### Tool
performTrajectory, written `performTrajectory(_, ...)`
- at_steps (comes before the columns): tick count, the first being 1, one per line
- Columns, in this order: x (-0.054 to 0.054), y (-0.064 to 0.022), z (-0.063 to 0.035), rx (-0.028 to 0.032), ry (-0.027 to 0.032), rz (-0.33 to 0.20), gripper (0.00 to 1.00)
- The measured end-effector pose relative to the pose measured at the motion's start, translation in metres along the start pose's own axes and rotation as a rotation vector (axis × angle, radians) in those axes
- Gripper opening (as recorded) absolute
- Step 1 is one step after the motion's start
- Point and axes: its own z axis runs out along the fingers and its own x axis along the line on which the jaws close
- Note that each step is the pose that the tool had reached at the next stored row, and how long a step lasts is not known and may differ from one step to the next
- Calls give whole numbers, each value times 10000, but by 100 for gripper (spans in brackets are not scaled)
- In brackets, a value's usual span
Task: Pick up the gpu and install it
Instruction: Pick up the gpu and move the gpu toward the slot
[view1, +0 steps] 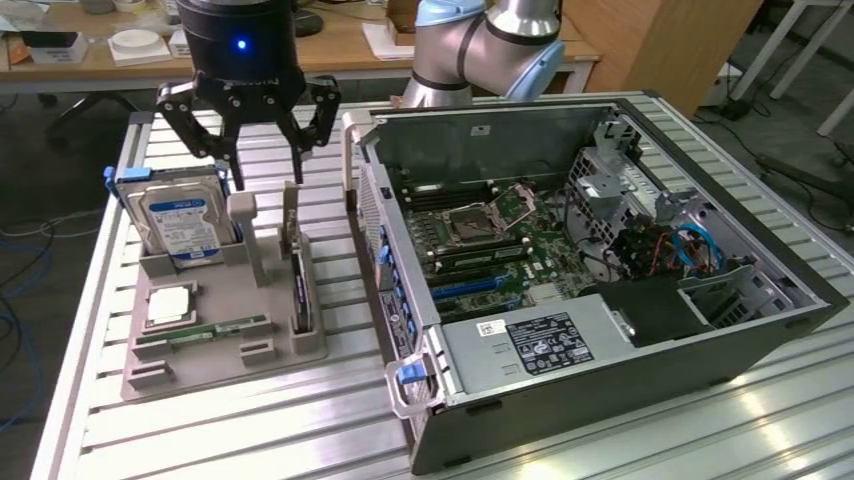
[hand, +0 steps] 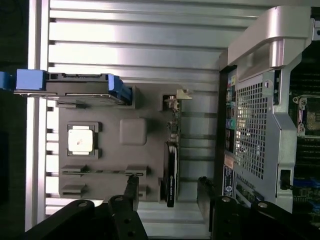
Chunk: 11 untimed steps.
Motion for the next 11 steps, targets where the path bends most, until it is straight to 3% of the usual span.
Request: performTrajectory(11,-67,-16,198,0,10,-247,59)
